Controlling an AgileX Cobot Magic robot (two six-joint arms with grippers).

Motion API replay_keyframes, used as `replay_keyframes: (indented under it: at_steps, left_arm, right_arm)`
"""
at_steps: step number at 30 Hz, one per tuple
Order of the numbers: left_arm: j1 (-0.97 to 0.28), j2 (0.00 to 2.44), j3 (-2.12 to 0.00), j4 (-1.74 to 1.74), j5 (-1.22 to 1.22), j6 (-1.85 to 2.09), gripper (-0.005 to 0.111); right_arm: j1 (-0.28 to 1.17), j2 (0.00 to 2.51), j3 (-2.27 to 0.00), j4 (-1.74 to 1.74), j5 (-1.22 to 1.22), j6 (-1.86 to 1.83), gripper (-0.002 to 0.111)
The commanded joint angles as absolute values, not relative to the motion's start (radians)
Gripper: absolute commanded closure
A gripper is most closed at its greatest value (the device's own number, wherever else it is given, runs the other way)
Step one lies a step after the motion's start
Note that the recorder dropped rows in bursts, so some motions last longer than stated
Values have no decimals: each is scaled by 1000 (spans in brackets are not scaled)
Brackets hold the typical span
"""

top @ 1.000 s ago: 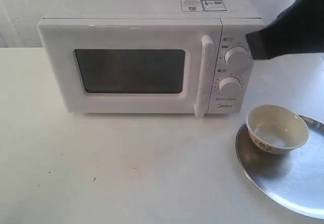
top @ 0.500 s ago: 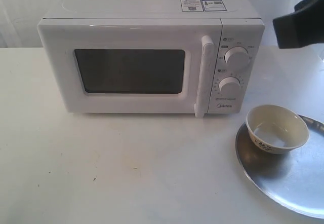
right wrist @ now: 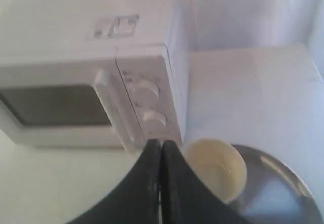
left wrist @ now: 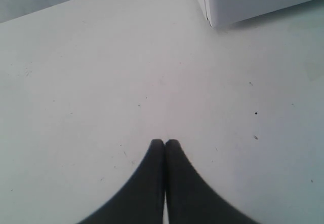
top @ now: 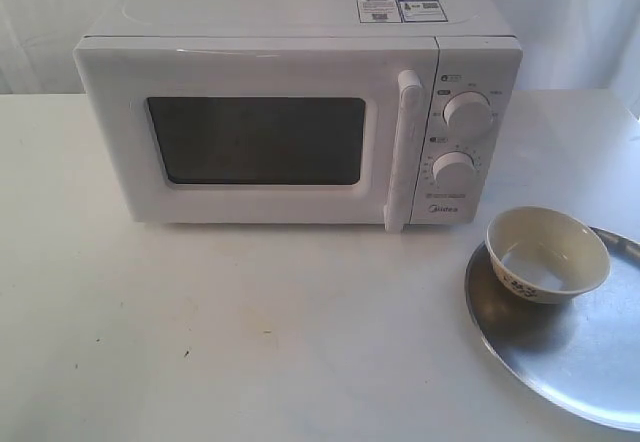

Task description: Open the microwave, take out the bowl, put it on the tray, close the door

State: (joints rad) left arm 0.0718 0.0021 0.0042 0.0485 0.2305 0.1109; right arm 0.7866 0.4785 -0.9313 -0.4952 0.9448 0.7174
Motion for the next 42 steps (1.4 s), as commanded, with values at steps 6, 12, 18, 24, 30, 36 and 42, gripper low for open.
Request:
replay_keyframes:
  at_steps: [6,12,18,24,30,36,42]
  left_arm:
    - [69,0,0,45,231,109,107]
    - [69,0,0,45,234,109,107]
    - [69,0,0,45,232,109,107]
    - [69,0,0,45,233,109,107]
    - [69,0,0,45,233,109,107]
    - [69,0,0,45,233,109,107]
    - [69,0,0,45,233,109,107]
  right_arm:
    - [416,108,-362,-171,61,721,108]
    - [341,63,0,45,-39,760,108]
    - [341,0,0,-27,250,424,108]
    - [341,0,0,-12,313,-215,108]
    - [341,0,0,24,313,-238,108]
    - [341,0,0,26,316,-152,108]
    - [341,0,0,26,335,-21,108]
